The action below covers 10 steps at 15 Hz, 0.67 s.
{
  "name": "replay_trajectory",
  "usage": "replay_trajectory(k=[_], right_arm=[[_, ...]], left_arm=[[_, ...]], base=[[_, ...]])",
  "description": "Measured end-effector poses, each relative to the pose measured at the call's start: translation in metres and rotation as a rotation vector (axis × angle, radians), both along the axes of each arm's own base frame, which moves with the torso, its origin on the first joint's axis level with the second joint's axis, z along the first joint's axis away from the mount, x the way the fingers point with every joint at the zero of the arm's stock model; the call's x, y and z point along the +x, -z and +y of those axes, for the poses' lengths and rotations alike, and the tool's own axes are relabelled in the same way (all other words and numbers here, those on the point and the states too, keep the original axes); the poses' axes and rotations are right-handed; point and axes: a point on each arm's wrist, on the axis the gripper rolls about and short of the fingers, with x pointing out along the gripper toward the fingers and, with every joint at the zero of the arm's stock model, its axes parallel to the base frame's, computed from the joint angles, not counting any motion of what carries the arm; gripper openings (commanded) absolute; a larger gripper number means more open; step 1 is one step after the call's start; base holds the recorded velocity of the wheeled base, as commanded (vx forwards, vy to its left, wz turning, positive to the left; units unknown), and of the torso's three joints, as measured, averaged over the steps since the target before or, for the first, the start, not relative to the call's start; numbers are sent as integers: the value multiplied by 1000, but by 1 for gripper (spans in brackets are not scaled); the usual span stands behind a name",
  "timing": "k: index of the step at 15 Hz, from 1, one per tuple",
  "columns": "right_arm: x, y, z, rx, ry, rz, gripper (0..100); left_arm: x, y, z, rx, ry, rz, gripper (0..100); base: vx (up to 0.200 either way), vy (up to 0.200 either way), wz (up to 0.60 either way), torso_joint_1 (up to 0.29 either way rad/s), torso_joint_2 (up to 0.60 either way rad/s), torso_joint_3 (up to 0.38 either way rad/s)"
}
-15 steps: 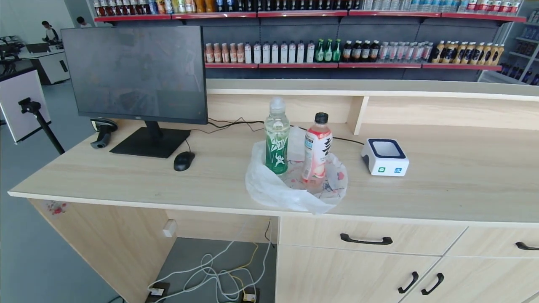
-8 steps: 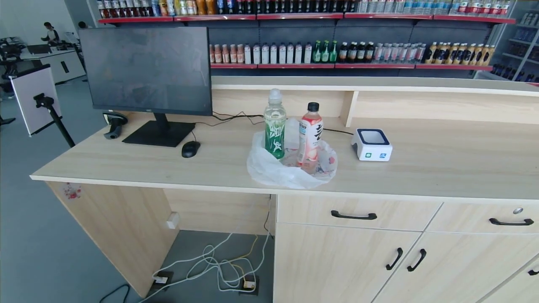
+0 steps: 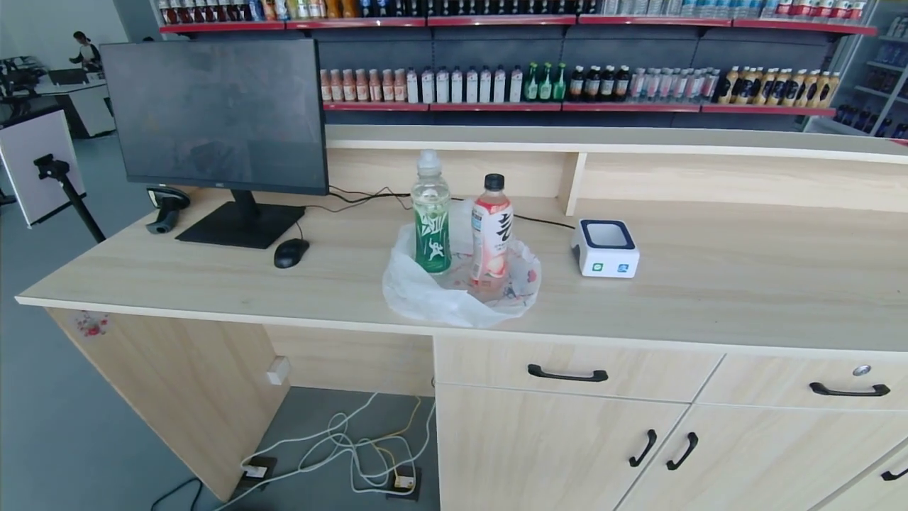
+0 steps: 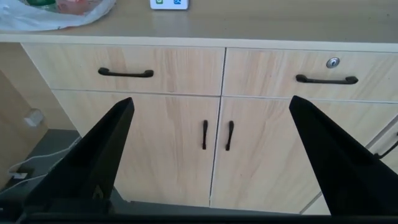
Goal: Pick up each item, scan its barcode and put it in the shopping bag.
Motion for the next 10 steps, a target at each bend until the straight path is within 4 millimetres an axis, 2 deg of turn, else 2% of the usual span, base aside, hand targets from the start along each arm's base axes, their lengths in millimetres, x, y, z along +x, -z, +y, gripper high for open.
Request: replay_trajectory(k=[6,10], right_arm=[[0,0,0,5,-1,-1,100],[0,0,0,32,-1,-2,100]], left_arm=[[0,0,0,-1,-2,0,100],[0,0,0,-1,-1,0,100]], base=[[0,-200,0,-1,1,2],[0,-200,-600,-1,-1,4]])
